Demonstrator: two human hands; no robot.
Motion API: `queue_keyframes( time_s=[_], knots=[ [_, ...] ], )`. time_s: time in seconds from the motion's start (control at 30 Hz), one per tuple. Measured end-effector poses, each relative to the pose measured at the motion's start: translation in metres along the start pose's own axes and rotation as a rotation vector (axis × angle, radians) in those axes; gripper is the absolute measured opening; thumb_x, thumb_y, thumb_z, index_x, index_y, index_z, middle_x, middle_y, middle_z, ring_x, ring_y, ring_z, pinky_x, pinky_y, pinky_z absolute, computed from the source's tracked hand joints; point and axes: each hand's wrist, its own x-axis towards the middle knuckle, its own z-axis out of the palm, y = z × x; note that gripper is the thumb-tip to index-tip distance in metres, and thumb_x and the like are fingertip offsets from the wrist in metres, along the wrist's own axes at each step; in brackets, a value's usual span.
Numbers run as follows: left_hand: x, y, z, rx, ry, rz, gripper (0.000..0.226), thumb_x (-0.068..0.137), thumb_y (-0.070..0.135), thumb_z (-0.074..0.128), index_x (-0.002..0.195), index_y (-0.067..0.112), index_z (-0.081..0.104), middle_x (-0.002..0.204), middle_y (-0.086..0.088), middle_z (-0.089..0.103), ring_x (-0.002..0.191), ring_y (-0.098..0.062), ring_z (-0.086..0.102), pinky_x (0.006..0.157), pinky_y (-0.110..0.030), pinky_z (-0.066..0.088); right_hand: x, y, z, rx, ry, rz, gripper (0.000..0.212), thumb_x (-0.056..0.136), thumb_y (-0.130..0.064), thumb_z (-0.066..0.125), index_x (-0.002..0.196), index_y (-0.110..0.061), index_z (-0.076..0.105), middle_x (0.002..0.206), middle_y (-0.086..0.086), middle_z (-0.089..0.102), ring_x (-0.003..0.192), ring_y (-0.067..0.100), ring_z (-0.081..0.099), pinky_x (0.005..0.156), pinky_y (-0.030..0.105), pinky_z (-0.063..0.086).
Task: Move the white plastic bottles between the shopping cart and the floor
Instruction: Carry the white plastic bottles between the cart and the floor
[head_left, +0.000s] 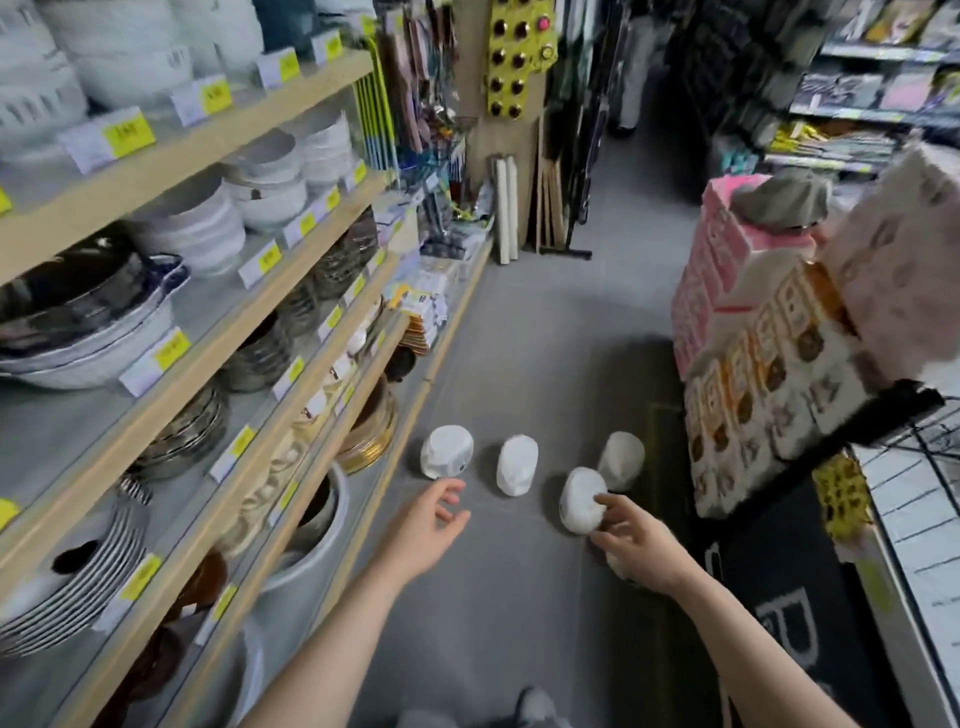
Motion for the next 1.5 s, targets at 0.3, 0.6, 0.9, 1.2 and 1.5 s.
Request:
queue_keyframes(
  time_s=[0.3,0.6,0.9,1.2,1.5],
  knots=[
    [0.182,0.039,0.069,0.079,-0.2,0.104,0.033,0.087,0.026,0.064,0.109,0.044,0.048,0.104,0.016,0.053,0.087,-0.002,0.055,0.083,-0.018,0.043,0.112,0.064,-0.073,-0.061,0.09,0.102,0.058,0.085,-0.035,0.066,0.136,-0.033,0.038,0.128,-0.007,0.044,0.117,0.009,0.046,0.099,0.027,0.043],
    [0.366,-0.069,0.301,0.406,-0.559,0.484,0.054,0.088,0.045,0.055,0.138,0.035,0.038,0.136,0.018,0.038,0.12,-0.007,0.044,0.097,-0.033,0.042,0.265,0.301,-0.016,-0.189,0.216,0.188,0.073,0.076,-0.057,0.066,0.138,-0.044,0.029,0.143,-0.011,0.028,0.132,0.009,0.028,0.108,0.027,0.034],
    [0.451,-0.253,0.565,0.588,-0.814,0.802,0.093,0.084,0.05,0.063,0.145,0.045,-0.007,0.159,-0.003,-0.006,0.146,-0.023,0.003,0.119,-0.039,0.014,0.365,0.571,0.119,-0.217,0.375,0.226,0.092,0.068,-0.046,0.078,0.131,-0.058,0.013,0.154,-0.011,-0.006,0.144,0.014,-0.002,0.115,0.028,0.009],
    [0.432,-0.317,0.611,0.417,-0.802,0.773,0.124,0.067,0.055,0.076,0.138,0.053,-0.024,0.155,-0.006,0.003,0.143,-0.025,0.012,0.117,-0.039,0.022,0.373,0.591,0.179,-0.291,0.55,0.157,0.084,0.066,-0.042,0.079,0.136,-0.05,0.032,0.153,-0.016,-0.013,0.142,0.016,-0.012,0.115,0.041,0.011],
    [0.393,-0.379,0.558,0.399,-0.711,0.877,0.109,0.067,0.066,0.066,0.144,0.05,-0.009,0.158,-0.008,-0.007,0.145,-0.031,0.01,0.115,-0.045,0.022,0.338,0.576,0.236,-0.364,0.463,0.043,0.092,0.06,-0.058,0.072,0.136,-0.056,0.02,0.154,0.0,-0.004,0.138,0.024,0.005,0.107,0.05,0.025]
  ],
)
